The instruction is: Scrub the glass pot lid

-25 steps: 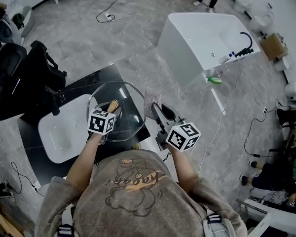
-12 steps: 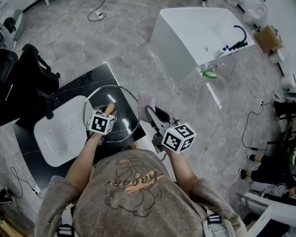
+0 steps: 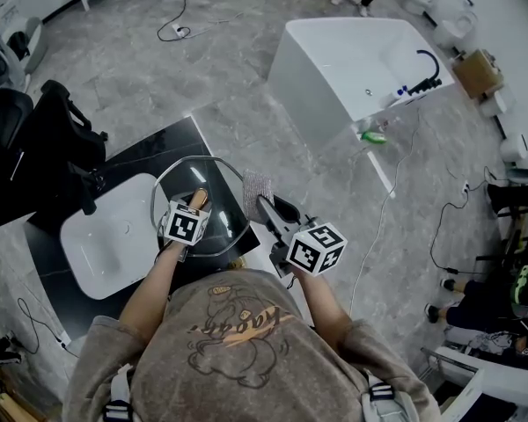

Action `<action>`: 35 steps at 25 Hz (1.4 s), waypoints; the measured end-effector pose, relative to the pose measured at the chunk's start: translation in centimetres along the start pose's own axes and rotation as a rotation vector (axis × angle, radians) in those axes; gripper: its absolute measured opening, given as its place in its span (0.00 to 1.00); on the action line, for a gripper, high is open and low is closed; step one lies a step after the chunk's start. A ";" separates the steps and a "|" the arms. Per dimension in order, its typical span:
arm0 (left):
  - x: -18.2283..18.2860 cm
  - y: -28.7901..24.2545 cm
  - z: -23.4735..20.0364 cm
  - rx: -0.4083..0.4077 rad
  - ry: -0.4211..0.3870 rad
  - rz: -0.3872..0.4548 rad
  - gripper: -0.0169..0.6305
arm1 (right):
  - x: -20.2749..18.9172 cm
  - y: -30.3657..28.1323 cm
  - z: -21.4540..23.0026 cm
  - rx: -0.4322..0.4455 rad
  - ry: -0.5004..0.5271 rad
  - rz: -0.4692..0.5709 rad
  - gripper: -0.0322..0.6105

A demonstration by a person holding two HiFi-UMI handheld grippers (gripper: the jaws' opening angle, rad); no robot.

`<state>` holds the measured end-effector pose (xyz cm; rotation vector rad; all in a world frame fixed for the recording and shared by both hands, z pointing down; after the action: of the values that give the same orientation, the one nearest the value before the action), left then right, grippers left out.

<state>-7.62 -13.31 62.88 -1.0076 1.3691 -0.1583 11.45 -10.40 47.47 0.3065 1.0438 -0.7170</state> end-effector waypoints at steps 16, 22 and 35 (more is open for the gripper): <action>3.1 2.5 -0.1 0.020 0.023 0.157 0.34 | -1.0 -0.8 -0.4 0.016 -0.003 -0.021 0.17; 8.0 7.7 0.3 -0.013 0.038 0.347 0.05 | -1.1 -1.5 -1.0 0.022 0.019 -0.016 0.17; 9.3 14.4 1.6 0.041 0.029 0.592 0.05 | -0.2 -2.5 -3.4 0.088 0.115 0.012 0.17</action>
<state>-10.22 -9.80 46.18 -0.5335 1.6268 0.2416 7.39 -10.34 46.24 0.4337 1.1203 -0.7420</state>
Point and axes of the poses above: the fingertips, and each gripper's own axes: y backward along the fingers, z to its right, x out of its top, the point moved 5 cm from there along y, backward along the fingers, and after that the axes turned 9 degrees about z, right-handed, at the moved point
